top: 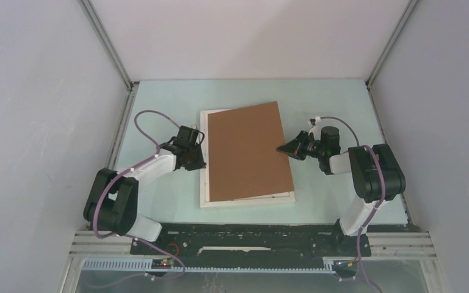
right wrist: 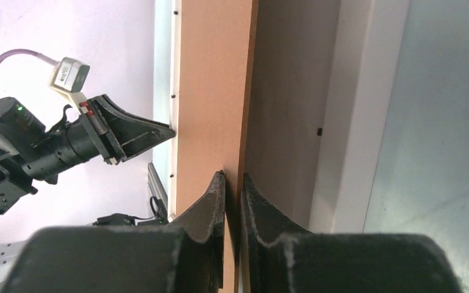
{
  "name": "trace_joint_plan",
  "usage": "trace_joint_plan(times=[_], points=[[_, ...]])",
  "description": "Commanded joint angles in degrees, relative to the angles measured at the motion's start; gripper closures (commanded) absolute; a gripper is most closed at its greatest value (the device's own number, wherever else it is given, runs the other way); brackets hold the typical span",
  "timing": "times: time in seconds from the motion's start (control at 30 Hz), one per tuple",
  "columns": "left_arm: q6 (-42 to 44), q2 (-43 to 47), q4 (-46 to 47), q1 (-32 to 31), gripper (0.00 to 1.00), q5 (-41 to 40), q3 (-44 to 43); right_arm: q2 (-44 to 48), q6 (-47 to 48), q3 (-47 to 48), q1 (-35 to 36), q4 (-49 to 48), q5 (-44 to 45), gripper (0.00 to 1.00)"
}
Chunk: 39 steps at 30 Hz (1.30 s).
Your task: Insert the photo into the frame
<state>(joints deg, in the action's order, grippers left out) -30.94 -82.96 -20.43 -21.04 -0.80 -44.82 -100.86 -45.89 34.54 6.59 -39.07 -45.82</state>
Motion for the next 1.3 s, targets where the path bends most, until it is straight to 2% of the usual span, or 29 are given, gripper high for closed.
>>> trace_joint_plan(times=[0.0, 0.03, 0.1, 0.17, 0.3, 0.4, 0.57, 0.73, 0.97, 1.1, 1.27], points=[[3.08, 2.40, -3.23, 0.47, 0.64, -3.14, -6.42, 0.26, 1.23, 2.61, -0.70, -8.55, -0.20, 1.00], [2.47, 4.07, -3.80, 0.47, 0.51, -3.33, -6.11, 0.50, 1.47, 2.60, -0.53, -8.07, 0.02, 1.00], [1.02, 7.46, -4.95, 0.63, 0.37, -2.65, -5.04, 1.33, 2.49, 2.61, -0.12, -6.11, 1.23, 1.00], [-0.44, 10.60, -6.78, 0.65, 0.32, -1.64, -3.42, 1.74, 2.98, 2.68, 0.29, -5.60, 1.96, 1.00], [-3.29, 14.65, -7.70, 0.65, 0.29, -1.45, 1.86, 0.06, 2.42, 4.22, 1.17, -8.26, 1.72, 1.00], [-5.58, 13.15, -5.86, 0.78, 0.35, -2.05, 4.47, -1.23, 3.87, 6.00, 1.27, -8.66, 1.65, 1.00], [-8.54, 9.68, -1.18, 2.08, 0.56, -2.09, 6.82, -3.70, 7.28, 9.39, 1.23, -1.72, -2.10, 1.00], [-10.15, 10.42, 3.08, 2.57, 0.62, -0.25, 9.67, -5.02, 8.47, 11.95, 3.31, 5.53, -1.93, 1.00], [-9.71, 6.94, 5.11, 2.62, 0.77, 2.76, 10.04, -4.35, 8.76, 11.25, 7.08, 5.32, 1.76, 1.00], [-9.67, 7.32, 5.39, 2.66, 0.83, 2.79, 9.90, -3.96, 10.41, 11.85, 8.51, 8.77, 3.24, 1.00], [-9.15, 8.69, 5.09, 2.89, 0.84, 2.37, 10.10, -3.58, 11.45, 13.13, 8.95, 11.54, 4.98, 1.00]])
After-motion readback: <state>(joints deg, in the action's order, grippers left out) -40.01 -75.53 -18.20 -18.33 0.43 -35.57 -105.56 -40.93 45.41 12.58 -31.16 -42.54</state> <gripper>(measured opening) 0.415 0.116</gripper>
